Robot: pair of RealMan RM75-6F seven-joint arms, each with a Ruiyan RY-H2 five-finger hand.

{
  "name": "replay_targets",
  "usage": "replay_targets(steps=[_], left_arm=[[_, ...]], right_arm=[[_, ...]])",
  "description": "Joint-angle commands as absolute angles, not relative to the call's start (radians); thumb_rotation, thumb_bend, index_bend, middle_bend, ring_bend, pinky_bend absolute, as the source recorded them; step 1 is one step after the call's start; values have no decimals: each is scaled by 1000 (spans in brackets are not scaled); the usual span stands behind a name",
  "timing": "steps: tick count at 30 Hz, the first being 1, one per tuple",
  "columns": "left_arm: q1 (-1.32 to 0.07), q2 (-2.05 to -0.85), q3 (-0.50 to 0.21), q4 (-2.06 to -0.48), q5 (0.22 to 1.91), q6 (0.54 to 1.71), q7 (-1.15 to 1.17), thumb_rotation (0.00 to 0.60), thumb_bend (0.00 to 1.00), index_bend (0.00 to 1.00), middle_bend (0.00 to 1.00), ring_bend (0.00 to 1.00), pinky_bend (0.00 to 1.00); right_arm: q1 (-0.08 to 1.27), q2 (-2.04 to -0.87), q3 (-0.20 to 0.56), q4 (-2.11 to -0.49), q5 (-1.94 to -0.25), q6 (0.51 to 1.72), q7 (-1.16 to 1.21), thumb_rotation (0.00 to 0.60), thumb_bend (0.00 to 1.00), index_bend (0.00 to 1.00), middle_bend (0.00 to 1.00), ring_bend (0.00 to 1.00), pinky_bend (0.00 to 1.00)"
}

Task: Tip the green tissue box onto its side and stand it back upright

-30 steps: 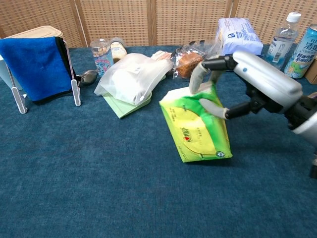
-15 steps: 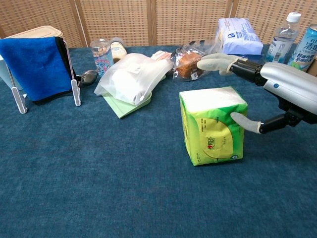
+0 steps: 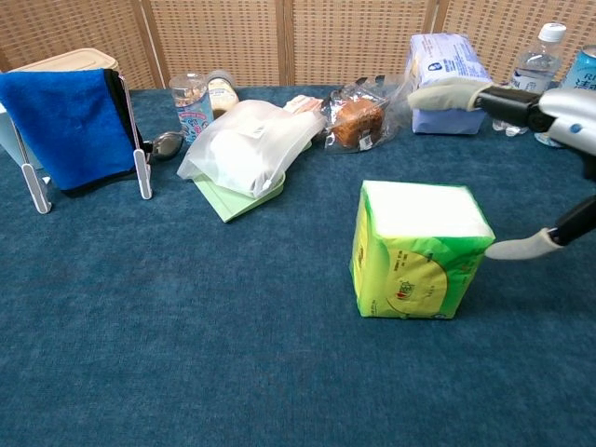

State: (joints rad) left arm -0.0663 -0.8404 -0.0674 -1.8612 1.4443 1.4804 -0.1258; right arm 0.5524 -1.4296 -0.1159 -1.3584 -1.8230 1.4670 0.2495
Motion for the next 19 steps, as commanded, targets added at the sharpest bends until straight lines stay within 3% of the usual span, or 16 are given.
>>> replay_targets(steps=[1, 19], left_arm=[[-66, -839, -67, -1860, 1446, 1481, -129, 600, 23, 34, 0, 0, 0], [-65, -846, -61, -1865, 1461, 1488, -102, 600, 22, 34, 0, 0, 0]], right_arm=[[535, -1385, -126, -1401, -1821, 1466, 244, 600, 0, 0, 0, 0, 47], [372, -1356, -140, -1258, -1864, 1698, 345, 594, 0, 0, 0, 0, 64]])
